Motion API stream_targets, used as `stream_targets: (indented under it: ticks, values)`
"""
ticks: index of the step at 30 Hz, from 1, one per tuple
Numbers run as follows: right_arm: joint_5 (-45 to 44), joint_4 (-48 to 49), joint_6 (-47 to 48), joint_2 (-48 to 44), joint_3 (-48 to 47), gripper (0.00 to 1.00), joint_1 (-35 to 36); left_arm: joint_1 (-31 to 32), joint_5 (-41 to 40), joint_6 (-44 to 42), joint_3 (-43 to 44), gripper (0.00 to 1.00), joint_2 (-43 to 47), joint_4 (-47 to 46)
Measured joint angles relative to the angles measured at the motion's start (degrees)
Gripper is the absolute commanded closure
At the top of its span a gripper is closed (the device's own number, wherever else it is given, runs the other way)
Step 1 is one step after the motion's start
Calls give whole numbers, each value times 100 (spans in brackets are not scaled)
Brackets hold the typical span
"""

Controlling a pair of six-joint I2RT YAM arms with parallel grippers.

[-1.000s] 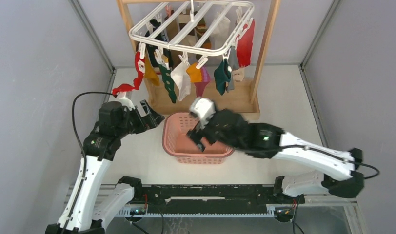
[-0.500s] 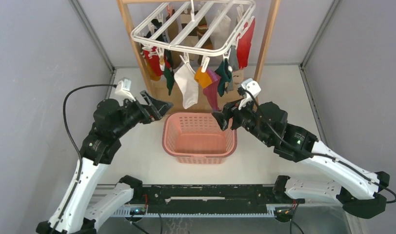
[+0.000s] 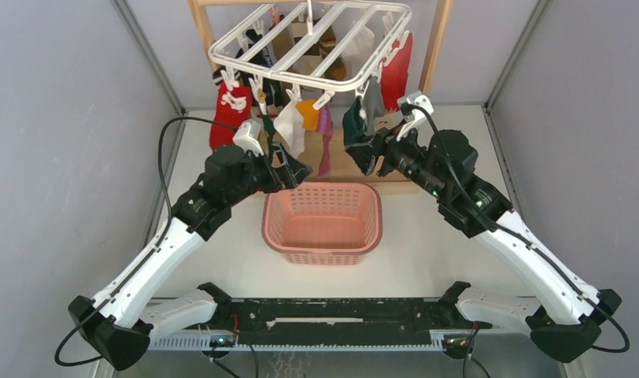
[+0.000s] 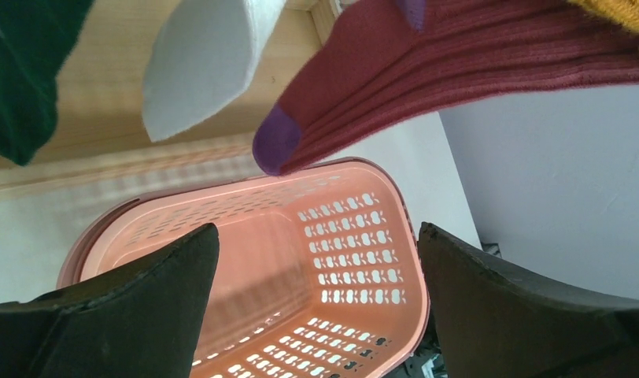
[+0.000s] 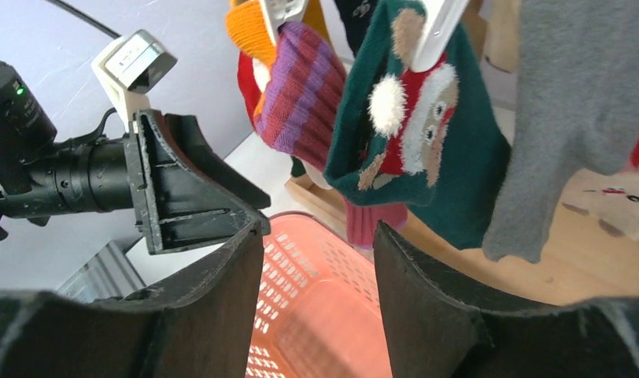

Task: Remove the socks clipped to the hanger
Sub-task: Move the bin to the center of the board, then remove the sock from the hanger.

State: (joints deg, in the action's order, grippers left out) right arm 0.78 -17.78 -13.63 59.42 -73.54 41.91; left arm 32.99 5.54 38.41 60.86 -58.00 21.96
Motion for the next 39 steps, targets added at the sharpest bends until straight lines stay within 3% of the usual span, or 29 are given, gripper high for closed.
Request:
stream_targets:
  ticks: [9, 18, 25, 28, 31, 36, 39]
  values:
    - [765, 170, -11, 105, 0, 42, -87, 527, -656, -85, 2, 0, -42, -345]
    - [581, -120, -63, -581, 0, 42, -98, 1486, -1252, -107, 361, 0, -776, -688]
    - [420, -505, -107, -1110, -2, 45, -103, 1700, -2166, -295, 658, 2, -1349, -988]
    - [420, -654, -149, -1176, -2, 45, -103, 1703, -2653, -479, 660, 11, -1528, -1176]
    - [439, -743, -229, -1211, 17, 46, -103, 1703, -2986, -697, 660, 29, -1639, -1329]
    - [577, -787, -402, -1198, 199, 47, -101, 1703, -3104, -1019, 658, 54, -1650, -1790]
    - [688, -780, -492, -1099, 216, 48, -79, 1703, -3082, -1137, 658, 62, -1646, -1961]
